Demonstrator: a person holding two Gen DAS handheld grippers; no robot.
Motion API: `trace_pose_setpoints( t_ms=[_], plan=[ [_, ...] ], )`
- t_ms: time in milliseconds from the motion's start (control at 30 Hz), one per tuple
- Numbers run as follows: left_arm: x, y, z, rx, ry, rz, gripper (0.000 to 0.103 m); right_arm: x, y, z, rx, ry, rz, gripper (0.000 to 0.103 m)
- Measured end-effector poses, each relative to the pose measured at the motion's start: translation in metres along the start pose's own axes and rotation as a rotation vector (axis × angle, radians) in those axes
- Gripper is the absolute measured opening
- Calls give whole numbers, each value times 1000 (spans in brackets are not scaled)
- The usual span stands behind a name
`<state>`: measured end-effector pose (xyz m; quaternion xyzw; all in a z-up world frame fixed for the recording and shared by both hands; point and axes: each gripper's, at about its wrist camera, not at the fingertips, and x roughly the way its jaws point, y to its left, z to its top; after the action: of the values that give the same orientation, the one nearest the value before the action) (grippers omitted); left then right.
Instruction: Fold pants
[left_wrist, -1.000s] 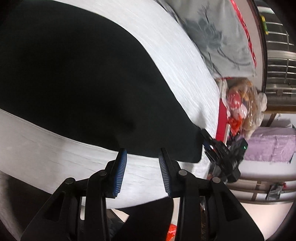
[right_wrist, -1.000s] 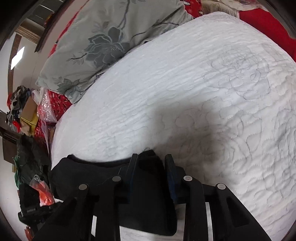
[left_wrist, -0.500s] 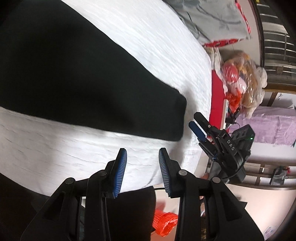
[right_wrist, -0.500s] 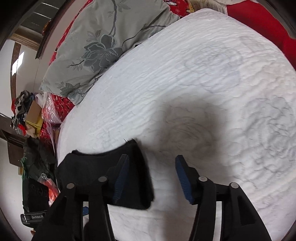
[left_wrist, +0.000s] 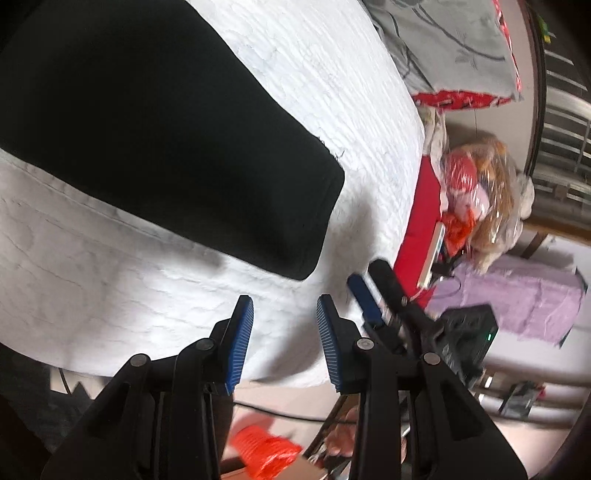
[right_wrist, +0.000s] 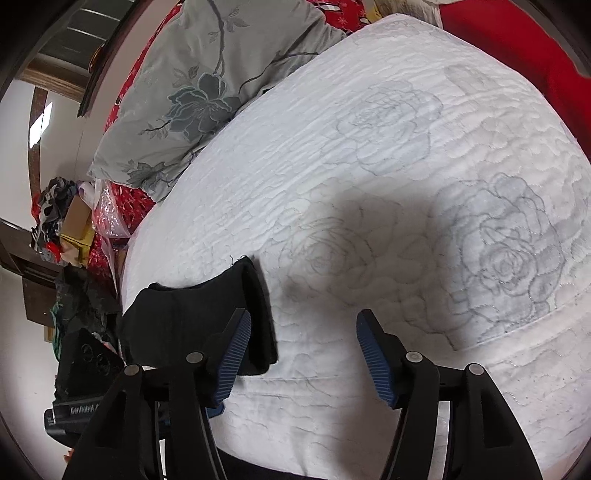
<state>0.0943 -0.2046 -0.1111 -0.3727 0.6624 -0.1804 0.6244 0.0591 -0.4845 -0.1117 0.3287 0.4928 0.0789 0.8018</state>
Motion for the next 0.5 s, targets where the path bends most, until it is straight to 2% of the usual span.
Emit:
trace_pose_setpoints(
  t_ms=[267,500],
  plan=[
    [17,9,-3,-125,-63,-55,33,3,-12,7,32,37,46,64],
    [25,30,-1,-191,-69,-65,33,37,-1,27,47,110,133,65]
  ],
)
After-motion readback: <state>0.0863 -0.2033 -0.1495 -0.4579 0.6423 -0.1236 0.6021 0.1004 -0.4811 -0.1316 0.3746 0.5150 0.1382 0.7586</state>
